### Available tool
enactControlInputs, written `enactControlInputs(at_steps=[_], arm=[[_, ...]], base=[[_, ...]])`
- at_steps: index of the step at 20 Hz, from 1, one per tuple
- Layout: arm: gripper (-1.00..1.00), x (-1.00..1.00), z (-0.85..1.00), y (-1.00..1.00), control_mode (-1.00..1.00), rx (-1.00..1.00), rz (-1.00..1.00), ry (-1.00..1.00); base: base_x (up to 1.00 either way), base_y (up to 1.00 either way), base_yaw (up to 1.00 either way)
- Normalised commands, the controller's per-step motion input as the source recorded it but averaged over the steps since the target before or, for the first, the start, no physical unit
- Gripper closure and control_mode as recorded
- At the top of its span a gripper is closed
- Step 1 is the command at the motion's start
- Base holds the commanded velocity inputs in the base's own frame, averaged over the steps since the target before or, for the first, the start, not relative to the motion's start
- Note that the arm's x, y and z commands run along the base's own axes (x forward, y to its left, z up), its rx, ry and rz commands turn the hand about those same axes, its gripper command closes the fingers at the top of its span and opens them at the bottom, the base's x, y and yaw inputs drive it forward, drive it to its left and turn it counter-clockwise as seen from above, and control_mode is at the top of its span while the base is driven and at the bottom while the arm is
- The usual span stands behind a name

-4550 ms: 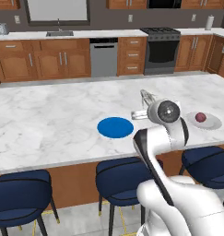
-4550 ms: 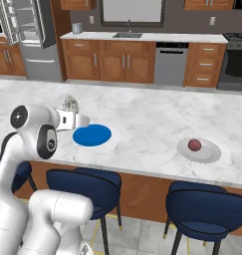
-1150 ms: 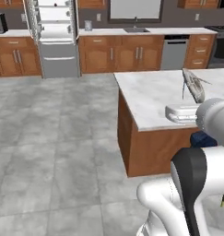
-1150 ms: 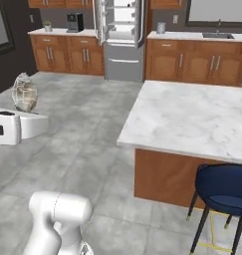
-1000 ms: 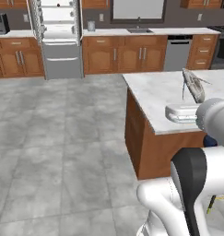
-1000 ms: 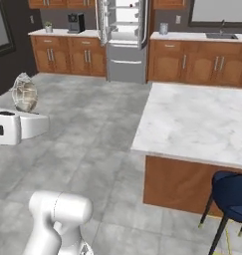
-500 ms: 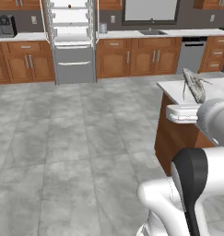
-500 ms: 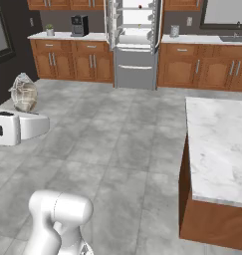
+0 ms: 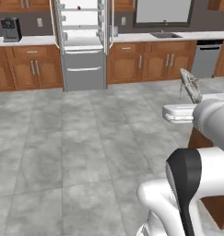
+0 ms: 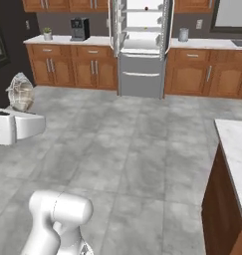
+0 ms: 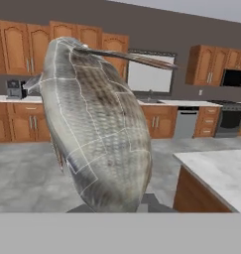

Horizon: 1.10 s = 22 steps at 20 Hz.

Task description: Transport the fish and onion to the fridge. Place the fish on the rack containing meat and place the onion on the rack containing the vegetable, ensuring meats and vegetables are on different racks.

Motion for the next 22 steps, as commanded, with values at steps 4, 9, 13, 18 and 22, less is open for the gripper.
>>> enactControlInputs(at_steps=[4, 9, 13, 18, 22], arm=[[1.0, 0.0, 0.0, 0.0, 1.0, 0.0, 0.0, 0.0], [1.0, 0.0, 0.0, 0.0, 1.0, 0.0, 0.0, 0.0], [1.0, 0.0, 0.0, 0.0, 1.0, 0.0, 0.0, 0.0], [1.0, 0.0, 0.0, 0.0, 1.0, 0.0, 0.0, 0.0], [1.0, 0.0, 0.0, 0.0, 1.0, 0.0, 0.0, 0.0]], base=[[1.0, -0.14, 0.0], [1.0, -0.03, 0.0], [1.0, 0.0, 0.0], [1.0, 0.01, -0.02], [1.0, 0.11, -0.06]])
